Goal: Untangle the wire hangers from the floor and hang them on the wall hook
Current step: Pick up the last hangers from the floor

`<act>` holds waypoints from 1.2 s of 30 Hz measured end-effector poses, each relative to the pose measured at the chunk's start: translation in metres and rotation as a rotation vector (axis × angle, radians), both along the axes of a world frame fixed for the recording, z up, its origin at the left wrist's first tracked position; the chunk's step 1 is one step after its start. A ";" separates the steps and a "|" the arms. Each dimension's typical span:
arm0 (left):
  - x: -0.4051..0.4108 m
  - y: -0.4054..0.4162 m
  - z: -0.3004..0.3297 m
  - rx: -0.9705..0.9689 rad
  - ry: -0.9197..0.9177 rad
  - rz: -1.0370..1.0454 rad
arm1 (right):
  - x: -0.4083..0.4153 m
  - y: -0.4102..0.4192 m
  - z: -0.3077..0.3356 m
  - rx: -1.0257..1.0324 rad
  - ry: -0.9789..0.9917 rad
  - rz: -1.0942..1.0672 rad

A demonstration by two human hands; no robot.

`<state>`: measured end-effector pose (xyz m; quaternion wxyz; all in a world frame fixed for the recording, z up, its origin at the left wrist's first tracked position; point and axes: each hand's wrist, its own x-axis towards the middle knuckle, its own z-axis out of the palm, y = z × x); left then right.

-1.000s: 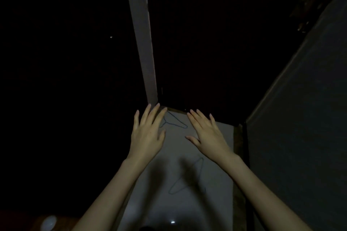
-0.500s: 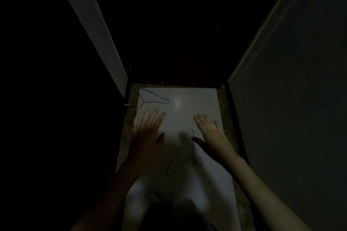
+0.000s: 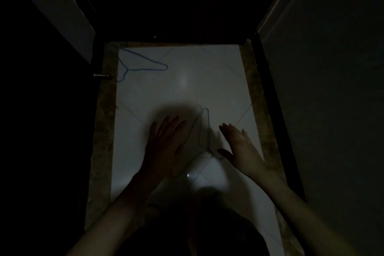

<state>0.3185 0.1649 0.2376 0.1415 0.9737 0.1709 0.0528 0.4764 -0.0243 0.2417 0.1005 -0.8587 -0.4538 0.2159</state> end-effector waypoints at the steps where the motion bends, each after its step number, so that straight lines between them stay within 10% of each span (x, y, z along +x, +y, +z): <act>1: 0.003 0.003 -0.033 0.016 0.001 -0.015 | 0.003 0.000 -0.033 -0.007 0.008 -0.003; 17: 0.030 -0.003 -0.394 0.119 0.032 -0.362 | 0.032 -0.014 -0.384 0.040 0.017 -0.066; 36: 0.043 -0.062 -0.433 0.015 0.100 -0.291 | 0.021 -0.075 -0.395 0.100 -0.069 -0.322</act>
